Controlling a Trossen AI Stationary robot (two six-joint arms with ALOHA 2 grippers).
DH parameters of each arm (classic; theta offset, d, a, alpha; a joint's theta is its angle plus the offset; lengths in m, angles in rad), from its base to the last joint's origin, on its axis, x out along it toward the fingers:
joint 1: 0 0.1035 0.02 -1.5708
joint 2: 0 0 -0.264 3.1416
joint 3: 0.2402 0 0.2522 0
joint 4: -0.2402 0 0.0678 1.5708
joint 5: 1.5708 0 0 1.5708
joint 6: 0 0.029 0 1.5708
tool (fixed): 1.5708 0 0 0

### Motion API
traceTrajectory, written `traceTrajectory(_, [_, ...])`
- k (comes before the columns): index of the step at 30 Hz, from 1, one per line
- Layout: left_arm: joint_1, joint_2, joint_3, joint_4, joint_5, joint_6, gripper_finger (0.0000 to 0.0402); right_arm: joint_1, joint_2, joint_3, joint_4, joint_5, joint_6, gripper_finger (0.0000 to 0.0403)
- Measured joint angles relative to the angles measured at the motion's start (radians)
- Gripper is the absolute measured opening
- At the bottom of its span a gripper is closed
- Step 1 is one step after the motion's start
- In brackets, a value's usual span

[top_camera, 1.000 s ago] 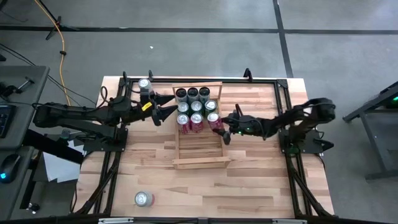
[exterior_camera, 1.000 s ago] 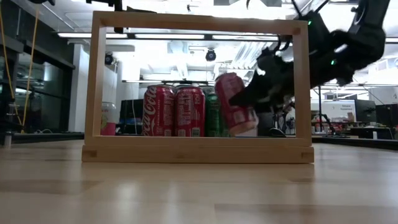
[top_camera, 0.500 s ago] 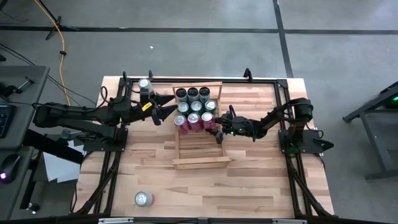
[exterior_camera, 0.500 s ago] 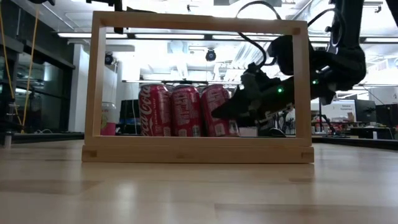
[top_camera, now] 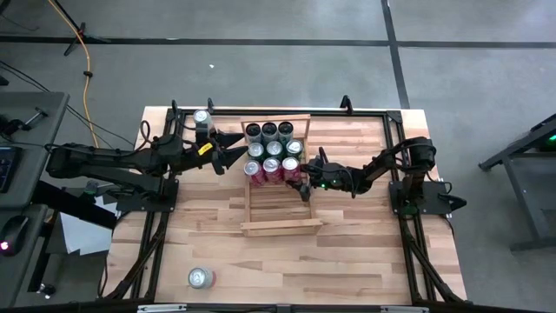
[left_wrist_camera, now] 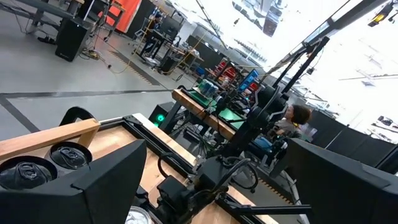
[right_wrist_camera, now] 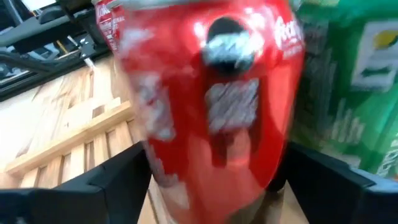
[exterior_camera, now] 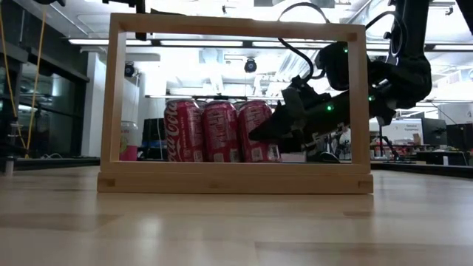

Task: Place canned beverage on shelf
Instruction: Put the red can on the shelf aligned with the other red cans

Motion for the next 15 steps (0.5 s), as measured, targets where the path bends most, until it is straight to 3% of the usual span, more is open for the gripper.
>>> traceTrajectory(15, [0.0,0.0,0.0,0.0,0.003,0.0,0.0381,0.0,0.002,-0.001,-0.029,-0.041,0.004,0.0345])
